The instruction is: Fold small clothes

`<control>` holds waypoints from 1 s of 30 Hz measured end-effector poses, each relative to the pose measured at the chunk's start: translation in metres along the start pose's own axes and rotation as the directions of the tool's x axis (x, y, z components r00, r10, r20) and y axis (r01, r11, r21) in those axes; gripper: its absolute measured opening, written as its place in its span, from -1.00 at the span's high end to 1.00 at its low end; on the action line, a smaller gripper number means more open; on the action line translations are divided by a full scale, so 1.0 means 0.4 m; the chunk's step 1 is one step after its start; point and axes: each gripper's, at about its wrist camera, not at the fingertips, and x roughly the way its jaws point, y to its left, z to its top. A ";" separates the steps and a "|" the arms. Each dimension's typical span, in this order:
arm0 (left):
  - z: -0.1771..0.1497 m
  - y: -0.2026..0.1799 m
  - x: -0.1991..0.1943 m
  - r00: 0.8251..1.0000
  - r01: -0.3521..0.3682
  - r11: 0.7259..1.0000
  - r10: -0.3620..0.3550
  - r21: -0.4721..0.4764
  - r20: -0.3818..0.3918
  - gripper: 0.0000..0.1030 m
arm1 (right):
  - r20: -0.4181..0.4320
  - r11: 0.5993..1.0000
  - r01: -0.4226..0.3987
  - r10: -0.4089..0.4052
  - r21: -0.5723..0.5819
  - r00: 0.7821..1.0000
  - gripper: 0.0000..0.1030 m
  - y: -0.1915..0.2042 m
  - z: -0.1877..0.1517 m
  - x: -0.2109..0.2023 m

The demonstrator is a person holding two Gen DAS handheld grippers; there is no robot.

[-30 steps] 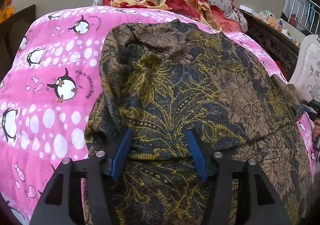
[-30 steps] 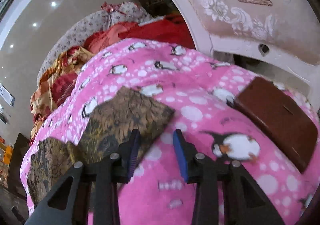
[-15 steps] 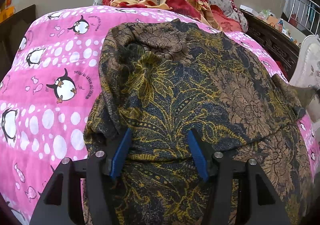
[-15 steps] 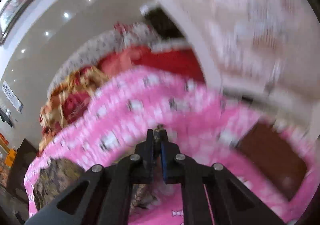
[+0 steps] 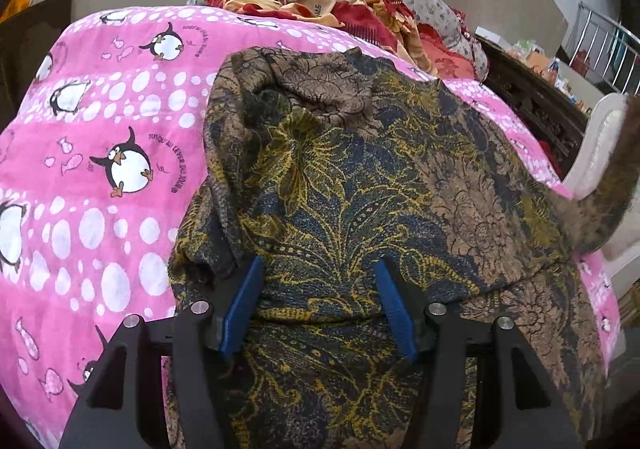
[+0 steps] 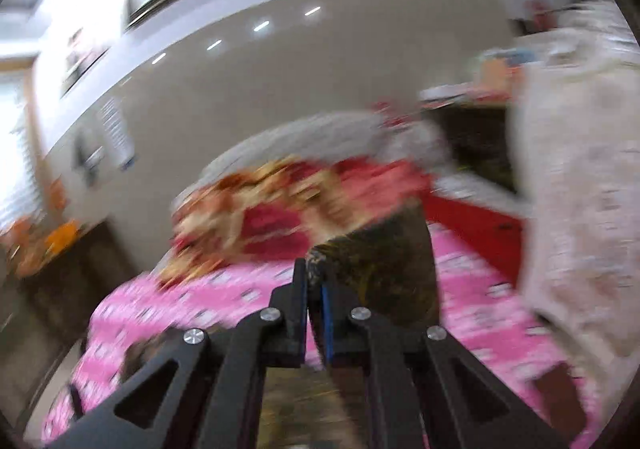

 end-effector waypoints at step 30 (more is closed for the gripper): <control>0.039 -0.065 -0.027 0.980 0.198 0.980 -0.197 -0.021 0.029 0.27 | -0.561 0.876 -0.251 -0.028 -0.413 0.827 0.06 0.482 -0.746 0.265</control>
